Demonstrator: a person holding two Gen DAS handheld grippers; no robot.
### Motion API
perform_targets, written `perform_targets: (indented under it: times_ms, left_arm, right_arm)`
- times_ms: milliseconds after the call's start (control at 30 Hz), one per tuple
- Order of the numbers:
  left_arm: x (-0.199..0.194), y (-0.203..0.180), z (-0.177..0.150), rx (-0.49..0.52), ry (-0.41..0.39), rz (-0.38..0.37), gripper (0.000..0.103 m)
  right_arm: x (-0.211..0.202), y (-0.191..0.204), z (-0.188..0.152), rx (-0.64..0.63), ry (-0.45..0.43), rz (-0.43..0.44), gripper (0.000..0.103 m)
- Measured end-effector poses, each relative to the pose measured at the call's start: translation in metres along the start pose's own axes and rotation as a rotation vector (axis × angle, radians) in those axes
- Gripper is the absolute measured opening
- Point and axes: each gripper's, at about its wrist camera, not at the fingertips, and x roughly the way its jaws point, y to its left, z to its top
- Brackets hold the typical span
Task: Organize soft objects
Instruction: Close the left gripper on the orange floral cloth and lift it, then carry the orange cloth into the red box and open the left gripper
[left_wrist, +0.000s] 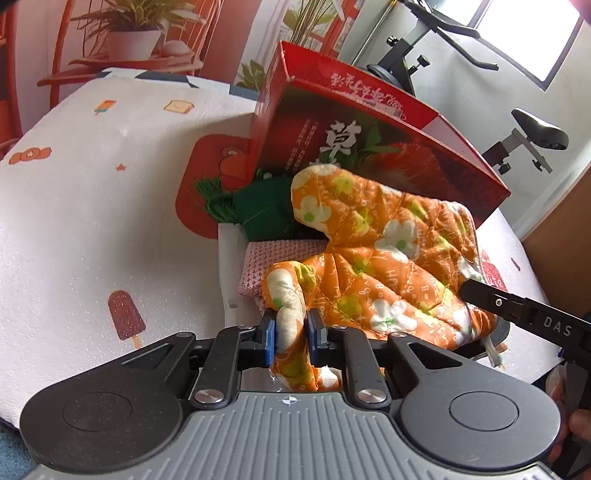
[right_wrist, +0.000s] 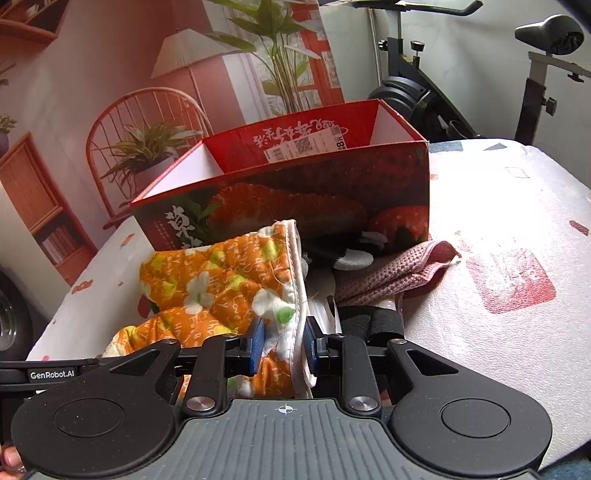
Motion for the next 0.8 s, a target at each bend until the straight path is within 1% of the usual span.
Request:
perform_targets:
  times_ms: [100, 167, 200, 300, 400, 533, 667, 800]
  left_arm:
    - [0.002, 0.001, 0.0, -0.009, 0.004, 0.0, 0.02]
    - [0.002, 0.003, 0.0, -0.043, 0.008, -0.004, 0.02]
    - [0.001, 0.002, 0.0, -0.054, 0.006, -0.003, 0.02]
    - [-0.003, -0.003, -0.003, -0.03, -0.015, 0.022, 0.019]
    - [-0.011, -0.01, -0.006, -0.002, -0.034, 0.031, 0.016]
    - [-0.028, -0.015, -0.008, 0.025, -0.084, 0.039, 0.014]
    - [-0.044, -0.02, -0.01, 0.044, -0.129, 0.045, 0.014]
    - [-0.054, -0.026, -0.006, 0.064, -0.163, 0.046, 0.014]
  right_arm:
    - [0.007, -0.001, -0.004, -0.003, 0.02, 0.0, 0.025]
    - [0.008, 0.0, -0.004, -0.015, 0.026, 0.001, 0.025]
    - [0.007, 0.001, -0.004, -0.023, 0.024, -0.004, 0.021]
    - [0.002, 0.007, -0.006, -0.053, 0.014, 0.001, 0.007]
    - [-0.009, 0.024, -0.01, -0.125, 0.0, 0.024, 0.005]
    - [-0.026, 0.049, -0.013, -0.23, -0.045, 0.02, 0.005]
    - [-0.04, 0.061, -0.011, -0.275, -0.077, 0.017, 0.005]
    - [-0.051, 0.063, -0.003, -0.278, -0.109, 0.009, 0.005]
